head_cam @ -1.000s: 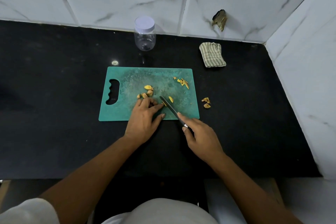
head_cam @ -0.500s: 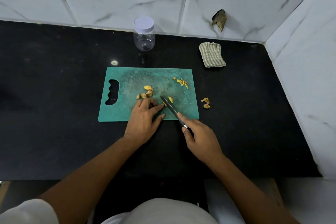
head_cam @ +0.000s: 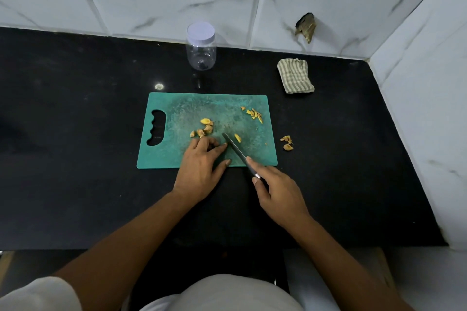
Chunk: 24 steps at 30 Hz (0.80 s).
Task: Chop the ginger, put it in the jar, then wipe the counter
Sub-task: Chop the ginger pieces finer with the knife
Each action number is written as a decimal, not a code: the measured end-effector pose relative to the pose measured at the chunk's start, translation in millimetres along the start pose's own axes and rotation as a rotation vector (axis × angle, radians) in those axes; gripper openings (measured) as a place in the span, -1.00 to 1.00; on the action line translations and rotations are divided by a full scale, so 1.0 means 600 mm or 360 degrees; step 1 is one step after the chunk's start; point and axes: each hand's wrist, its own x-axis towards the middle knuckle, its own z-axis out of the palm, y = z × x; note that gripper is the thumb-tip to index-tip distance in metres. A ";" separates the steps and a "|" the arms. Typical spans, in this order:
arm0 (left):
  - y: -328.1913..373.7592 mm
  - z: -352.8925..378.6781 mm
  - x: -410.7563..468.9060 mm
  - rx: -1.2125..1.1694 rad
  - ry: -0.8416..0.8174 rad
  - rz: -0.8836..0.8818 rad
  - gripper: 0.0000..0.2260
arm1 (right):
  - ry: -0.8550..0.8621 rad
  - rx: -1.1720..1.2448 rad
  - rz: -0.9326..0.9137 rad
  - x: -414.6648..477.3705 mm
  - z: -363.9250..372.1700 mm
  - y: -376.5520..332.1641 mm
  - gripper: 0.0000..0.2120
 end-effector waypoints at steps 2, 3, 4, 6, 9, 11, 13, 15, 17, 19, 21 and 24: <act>0.000 0.000 0.000 -0.0001 -0.0002 0.0000 -0.57 | -0.0019 -0.0022 -0.0009 0.000 0.000 -0.001 -0.47; 0.000 0.000 0.000 0.0000 -0.0007 -0.0004 -0.57 | -0.0026 -0.0029 -0.0011 0.000 0.000 -0.001 -0.48; -0.001 0.000 0.000 0.0002 -0.0011 -0.0007 -0.57 | -0.0030 -0.0032 -0.0009 0.001 -0.001 -0.001 -0.47; 0.000 0.000 0.000 0.0004 -0.0014 -0.0007 -0.57 | -0.0018 -0.0016 0.0001 0.001 -0.001 -0.002 -0.47; 0.000 -0.001 0.001 0.0008 -0.0015 -0.0006 -0.57 | 0.0043 0.0038 0.0027 -0.001 -0.001 0.000 -0.45; 0.000 -0.001 0.001 0.0012 -0.0019 -0.0009 -0.56 | 0.0048 0.0032 0.0039 -0.001 -0.001 0.001 -0.45; 0.000 -0.001 0.002 0.0016 -0.0027 -0.0010 -0.56 | 0.0015 0.0010 0.0036 0.000 -0.002 0.000 -0.47; 0.001 -0.001 0.002 0.0020 -0.0032 -0.0008 -0.56 | -0.0013 0.0001 0.0030 0.000 -0.004 -0.001 -0.48; 0.002 -0.001 0.002 0.0025 -0.0031 -0.0007 -0.56 | -0.0020 -0.0006 0.0023 0.000 -0.005 0.000 -0.48; 0.002 -0.002 0.001 0.0031 -0.0026 -0.0002 -0.56 | -0.0029 -0.0016 0.0015 0.000 -0.006 0.001 -0.47; 0.002 -0.002 -0.001 0.0027 -0.0018 0.0000 -0.56 | -0.0037 -0.0016 0.0009 0.000 -0.006 0.001 -0.48; 0.003 0.000 -0.004 0.0016 -0.0005 0.0006 -0.55 | -0.0018 -0.0001 -0.0004 -0.001 -0.004 0.001 -0.47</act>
